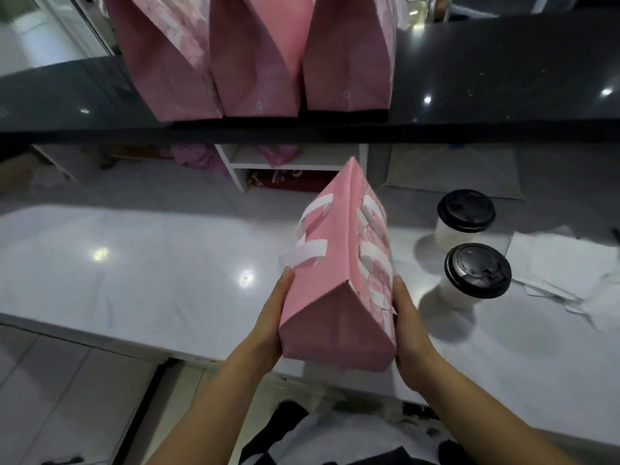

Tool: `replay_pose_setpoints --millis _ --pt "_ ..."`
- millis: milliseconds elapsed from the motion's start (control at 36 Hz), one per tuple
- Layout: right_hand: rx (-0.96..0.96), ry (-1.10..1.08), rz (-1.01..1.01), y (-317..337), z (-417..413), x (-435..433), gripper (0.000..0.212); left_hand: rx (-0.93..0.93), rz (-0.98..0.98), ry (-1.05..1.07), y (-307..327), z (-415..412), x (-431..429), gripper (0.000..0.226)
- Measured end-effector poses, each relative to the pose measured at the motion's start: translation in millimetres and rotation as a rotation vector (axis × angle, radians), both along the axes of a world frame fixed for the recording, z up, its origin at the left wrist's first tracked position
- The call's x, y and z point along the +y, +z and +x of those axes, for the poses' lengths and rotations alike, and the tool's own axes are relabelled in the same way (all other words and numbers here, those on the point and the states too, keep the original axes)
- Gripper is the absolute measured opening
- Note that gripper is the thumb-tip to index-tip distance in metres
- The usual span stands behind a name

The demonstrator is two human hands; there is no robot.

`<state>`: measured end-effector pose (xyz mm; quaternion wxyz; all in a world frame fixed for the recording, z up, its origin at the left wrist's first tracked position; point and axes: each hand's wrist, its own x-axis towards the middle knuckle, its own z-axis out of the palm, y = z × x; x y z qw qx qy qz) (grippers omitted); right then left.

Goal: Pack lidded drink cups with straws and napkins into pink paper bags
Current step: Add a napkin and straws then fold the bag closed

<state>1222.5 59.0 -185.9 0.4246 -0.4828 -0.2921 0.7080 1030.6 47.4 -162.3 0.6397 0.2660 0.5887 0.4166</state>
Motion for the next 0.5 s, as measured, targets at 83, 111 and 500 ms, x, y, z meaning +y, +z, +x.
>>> replay_pose_setpoints --millis 83,111,500 --pt "0.084 -0.04 0.051 14.7 6.9 1.2 0.057 -0.012 0.041 -0.018 15.8 8.2 6.0 0.047" --pt "0.091 -0.05 0.083 21.4 9.8 2.4 0.056 -0.014 0.071 -0.027 23.3 10.8 9.0 0.045" --pt "0.237 -0.343 0.375 143.2 82.7 71.6 0.055 -0.082 0.345 -0.236 138.6 85.2 110.9 0.037"
